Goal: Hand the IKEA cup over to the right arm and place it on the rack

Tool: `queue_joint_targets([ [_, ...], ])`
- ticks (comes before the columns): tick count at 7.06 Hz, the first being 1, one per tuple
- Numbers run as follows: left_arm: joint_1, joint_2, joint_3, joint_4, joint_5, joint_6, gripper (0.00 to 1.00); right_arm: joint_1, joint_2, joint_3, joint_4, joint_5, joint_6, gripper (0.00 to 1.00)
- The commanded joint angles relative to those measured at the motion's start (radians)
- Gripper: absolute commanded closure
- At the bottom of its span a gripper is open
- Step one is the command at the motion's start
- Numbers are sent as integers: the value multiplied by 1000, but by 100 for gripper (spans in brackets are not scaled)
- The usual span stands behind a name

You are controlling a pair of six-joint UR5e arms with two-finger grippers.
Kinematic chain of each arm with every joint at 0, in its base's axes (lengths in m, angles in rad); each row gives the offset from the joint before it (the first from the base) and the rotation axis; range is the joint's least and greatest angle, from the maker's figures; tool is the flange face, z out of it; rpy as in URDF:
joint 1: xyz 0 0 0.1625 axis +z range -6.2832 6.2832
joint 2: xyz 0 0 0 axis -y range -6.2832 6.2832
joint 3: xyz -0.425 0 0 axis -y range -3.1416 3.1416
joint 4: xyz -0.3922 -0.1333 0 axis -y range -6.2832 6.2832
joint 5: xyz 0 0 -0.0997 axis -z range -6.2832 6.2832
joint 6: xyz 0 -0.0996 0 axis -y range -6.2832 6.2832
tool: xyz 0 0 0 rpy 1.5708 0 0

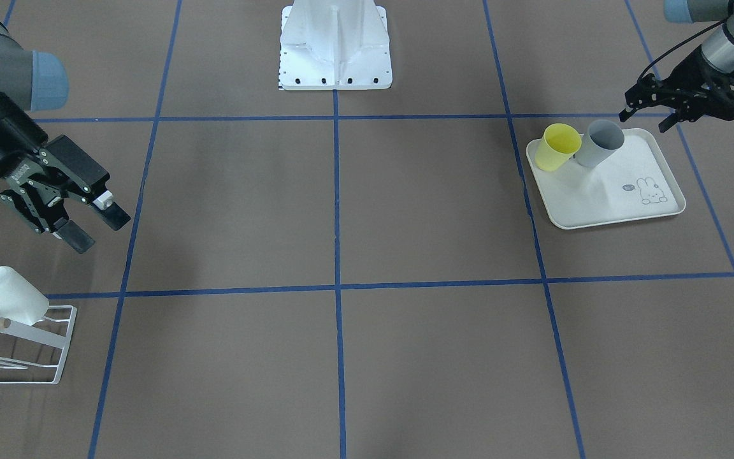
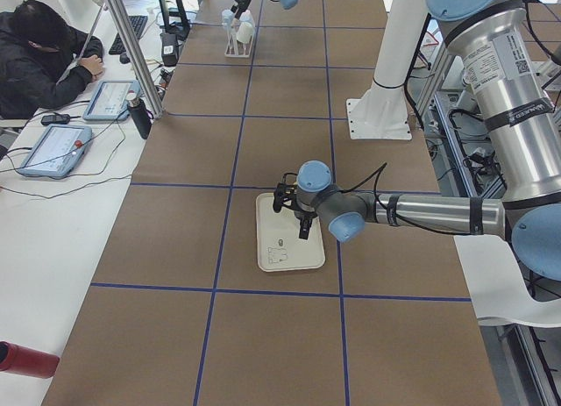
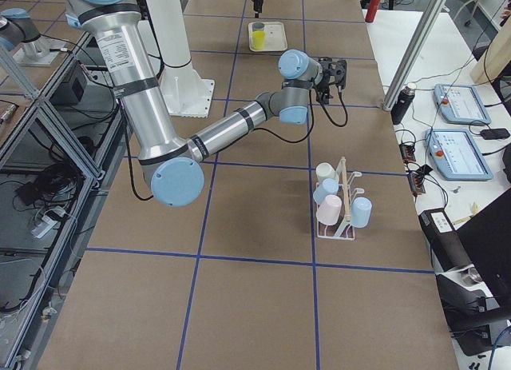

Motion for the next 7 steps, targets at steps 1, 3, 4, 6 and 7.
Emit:
queue_joint_targets([
  [1, 18, -20, 9, 6, -1, -2, 7, -5, 3, 14, 1, 0, 34, 0],
  [3, 18, -98, 52, 57, 4, -3, 9, -8, 1, 12, 1, 0, 34, 0],
  [4, 18, -117, 78, 59, 7, -3, 14, -8, 1, 14, 1, 0, 34, 0],
  [6, 18, -116, 77, 59, 7, -3, 17, -8, 1, 12, 1, 2, 34, 0],
  [7, 18, -113, 75, 58, 7, -2, 17, -6, 1, 14, 1, 2, 34, 0],
])
